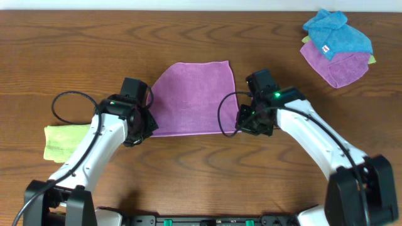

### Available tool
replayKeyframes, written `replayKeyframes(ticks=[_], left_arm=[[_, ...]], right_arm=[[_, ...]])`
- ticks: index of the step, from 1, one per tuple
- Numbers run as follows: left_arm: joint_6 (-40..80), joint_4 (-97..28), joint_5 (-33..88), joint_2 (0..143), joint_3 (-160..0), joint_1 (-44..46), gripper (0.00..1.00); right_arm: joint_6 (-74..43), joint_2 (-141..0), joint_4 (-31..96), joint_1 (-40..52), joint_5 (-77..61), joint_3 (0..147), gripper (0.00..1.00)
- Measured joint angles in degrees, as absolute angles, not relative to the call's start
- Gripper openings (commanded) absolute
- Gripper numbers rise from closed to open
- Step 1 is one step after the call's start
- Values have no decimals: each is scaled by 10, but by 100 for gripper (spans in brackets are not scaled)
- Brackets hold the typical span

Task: Fold the cloth
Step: 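Lay the pink cloth flat on the table with both grippers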

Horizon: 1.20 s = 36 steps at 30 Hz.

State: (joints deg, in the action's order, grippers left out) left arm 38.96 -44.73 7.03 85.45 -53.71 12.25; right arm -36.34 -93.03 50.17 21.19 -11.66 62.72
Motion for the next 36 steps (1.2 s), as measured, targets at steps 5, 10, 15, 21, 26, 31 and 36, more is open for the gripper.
replayKeyframes(ticks=[5, 10, 15, 21, 26, 31, 36], left_arm=[[390, -455, 78, 854, -537, 148, 6], [397, -461, 76, 854, -537, 202, 6], [406, -463, 75, 854, -537, 232, 6], [409, -473, 70, 854, -537, 246, 6], [410, -492, 55, 854, -537, 246, 6], [413, -491, 51, 854, -536, 248, 6], [416, -498, 54, 854, -524, 249, 6]], right_arm=[[-363, -884, 536, 212, -103, 627, 1], [-363, -842, 572, 212, -90, 627, 1], [-363, -823, 592, 212, -83, 627, 1], [-363, -822, 611, 212, -79, 627, 1], [-363, -822, 625, 212, -70, 627, 1], [-363, -822, 645, 212, -65, 627, 1], [-363, -822, 658, 212, -65, 627, 1]])
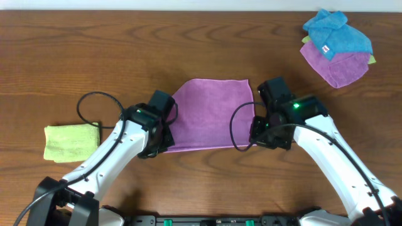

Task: Fold the cloth
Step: 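Lay the pink cloth flat on the table with both grippers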

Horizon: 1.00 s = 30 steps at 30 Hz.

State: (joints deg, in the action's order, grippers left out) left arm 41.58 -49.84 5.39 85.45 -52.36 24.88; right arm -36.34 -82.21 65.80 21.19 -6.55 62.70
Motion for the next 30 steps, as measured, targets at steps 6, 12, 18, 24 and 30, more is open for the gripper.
replayKeyframes(ticks=[6, 12, 18, 24, 30], left_arm=[[418, -513, 56, 854, -524, 249, 6], [418, -535, 47, 854, -523, 249, 13], [420, -556, 40, 854, -522, 249, 22], [420, -584, 40, 854, -522, 249, 22], [420, -597, 40, 854, -521, 249, 32]], right_arm=[[-364, -822, 667, 212, -65, 627, 2], [-371, -822, 689, 211, -31, 627, 32], [-372, -822, 691, 211, -14, 627, 41], [-373, -822, 663, 211, -14, 627, 41], [-371, -822, 585, 211, -69, 627, 42]])
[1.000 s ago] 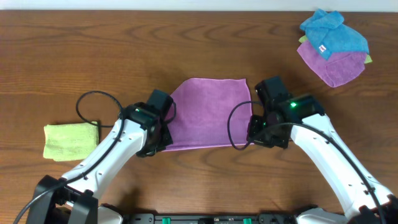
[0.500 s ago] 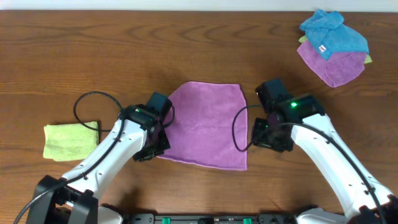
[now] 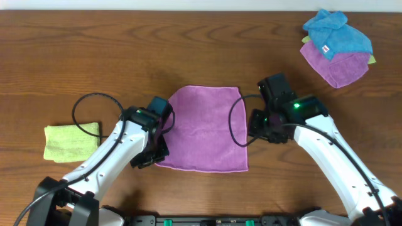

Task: Fold the cloth
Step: 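Lay the pink cloth flat on the table with both grippers, then release the cloth and move both grippers to its near corners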

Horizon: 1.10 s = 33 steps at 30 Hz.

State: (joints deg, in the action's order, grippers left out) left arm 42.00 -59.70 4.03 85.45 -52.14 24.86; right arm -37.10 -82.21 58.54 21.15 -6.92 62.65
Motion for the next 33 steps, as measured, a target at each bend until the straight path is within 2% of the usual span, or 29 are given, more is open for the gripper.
replayKeyframes(ticks=[3, 7, 8, 9, 17, 21, 24, 30, 32, 33], left_arm=[[417, -598, 40, 854, -521, 249, 44], [411, -598, 38, 854, -521, 249, 79], [406, -598, 38, 854, -521, 249, 98], [404, -597, 38, 854, -521, 249, 95], [400, -596, 25, 855, -521, 249, 95], [397, -577, 19, 855, -523, 248, 95], [392, -556, 15, 855, -542, 245, 95], [390, -522, 12, 855, -591, 240, 98], [390, -522, 12, 855, -598, 240, 100], [389, -527, 13, 855, -599, 240, 92]], right_arm=[[-367, -822, 560, 216, -99, 627, 47], [-355, -822, 545, 236, -119, 627, 51], [-354, -822, 540, 240, -122, 627, 52], [-353, -822, 537, 243, -123, 627, 52], [-349, -822, 533, 248, -130, 626, 50], [-337, -826, 532, 248, -134, 627, 43], [-328, -848, 528, 248, -149, 626, 35], [-321, -894, 526, 270, -170, 626, 34], [-320, -899, 528, 284, -173, 626, 37], [-320, -900, 532, 290, -175, 626, 41]])
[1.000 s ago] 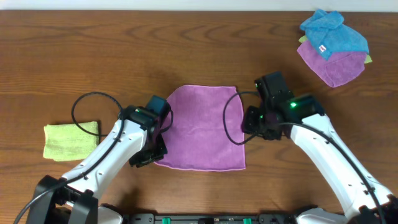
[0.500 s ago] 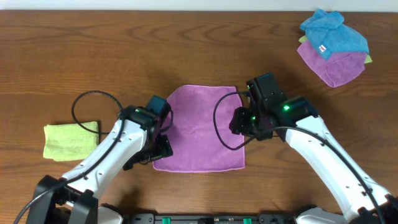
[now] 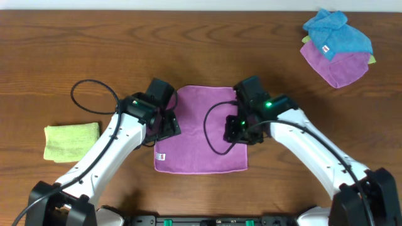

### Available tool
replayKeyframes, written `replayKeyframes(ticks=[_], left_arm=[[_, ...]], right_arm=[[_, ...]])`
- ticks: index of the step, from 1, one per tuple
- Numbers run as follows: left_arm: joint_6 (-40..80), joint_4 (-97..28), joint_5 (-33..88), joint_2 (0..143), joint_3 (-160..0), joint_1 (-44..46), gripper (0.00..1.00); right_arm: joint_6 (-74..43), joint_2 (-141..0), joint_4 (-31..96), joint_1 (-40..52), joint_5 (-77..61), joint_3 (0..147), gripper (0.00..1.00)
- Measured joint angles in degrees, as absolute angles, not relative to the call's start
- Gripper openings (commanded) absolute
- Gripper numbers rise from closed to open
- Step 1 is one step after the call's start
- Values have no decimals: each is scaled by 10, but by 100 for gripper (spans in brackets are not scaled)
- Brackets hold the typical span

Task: Fold the cloth
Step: 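Release the cloth and move both grippers to its near corners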

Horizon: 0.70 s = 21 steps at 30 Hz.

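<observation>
The purple cloth (image 3: 201, 135) lies spread flat in the middle of the table, with a small white label (image 3: 161, 157) at its near left corner. My left gripper (image 3: 168, 125) sits at the cloth's left edge, about halfway along it. Over the right part of the cloth, just inside its right edge, is my right gripper (image 3: 233, 130). In the overhead view the wrist bodies hide both sets of fingers, so their state does not show. No part of the cloth is lifted.
A folded yellow-green cloth (image 3: 70, 142) lies at the left. At the far right corner a blue cloth (image 3: 336, 34) rests on another purple cloth (image 3: 339, 66). The left arm's black cable (image 3: 88, 94) loops over the table.
My left gripper has moved from the cloth's near left corner up to the middle of its left edge. My right gripper has moved left, from beside the right edge onto the cloth. The label now shows.
Both grippers were at the near corners of a shorter, doubled-looking cloth farther back. The cloth then stood shifted right. After that it lay spread full size nearer the front, the left gripper at its near left corner and the right beside it. Both have since closed in on its sides.
</observation>
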State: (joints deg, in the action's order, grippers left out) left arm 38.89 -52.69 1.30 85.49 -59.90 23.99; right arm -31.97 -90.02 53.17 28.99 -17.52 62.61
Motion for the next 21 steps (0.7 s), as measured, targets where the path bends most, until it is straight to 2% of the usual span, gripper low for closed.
replayKeyframes(ticks=[3, 5, 13, 21], left_arm=[[394, -561, 21, 855, -599, 238, 93], [409, -596, 31, 855, -599, 231, 96], [425, -649, 110, 822, -599, 139, 98], [384, -661, 175, 656, -567, 73, 97]], right_arm=[[-317, -900, 558, 303, -181, 626, 53], [-313, -900, 580, 305, -181, 625, 56], [-305, -891, 621, 305, -166, 625, 57], [-288, -736, 657, 305, -131, 608, 57]])
